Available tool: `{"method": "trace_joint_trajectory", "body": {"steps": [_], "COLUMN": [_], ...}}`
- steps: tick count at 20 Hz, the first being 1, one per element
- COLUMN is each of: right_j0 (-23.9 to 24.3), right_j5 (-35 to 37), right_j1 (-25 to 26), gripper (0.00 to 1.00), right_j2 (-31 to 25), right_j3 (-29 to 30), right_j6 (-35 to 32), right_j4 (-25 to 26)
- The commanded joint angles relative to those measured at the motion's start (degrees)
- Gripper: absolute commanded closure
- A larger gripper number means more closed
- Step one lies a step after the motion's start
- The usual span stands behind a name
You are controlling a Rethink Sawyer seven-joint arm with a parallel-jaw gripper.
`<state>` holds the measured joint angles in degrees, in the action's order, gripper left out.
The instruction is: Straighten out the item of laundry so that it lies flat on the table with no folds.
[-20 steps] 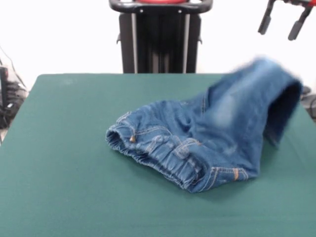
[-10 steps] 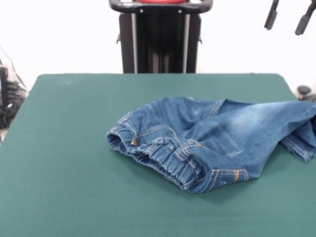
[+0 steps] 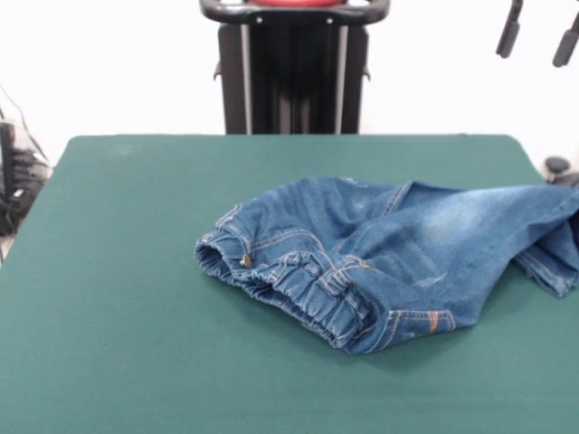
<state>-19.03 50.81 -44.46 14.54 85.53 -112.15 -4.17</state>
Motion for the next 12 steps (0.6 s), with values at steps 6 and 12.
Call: {"method": "trace_joint_trajectory", "body": {"steps": [6, 12], "right_j0": [-0.51, 4.70], "right_j5": [-11.01, -18.79], "right_j1": [10.55, 13.92], "gripper": [0.00, 0.00], "right_j2": [-2.25, -6.15], "right_j3": [0.13, 0.53], "right_j6": [-9.57, -3.25], "right_j4": [4.03, 5.50]}}
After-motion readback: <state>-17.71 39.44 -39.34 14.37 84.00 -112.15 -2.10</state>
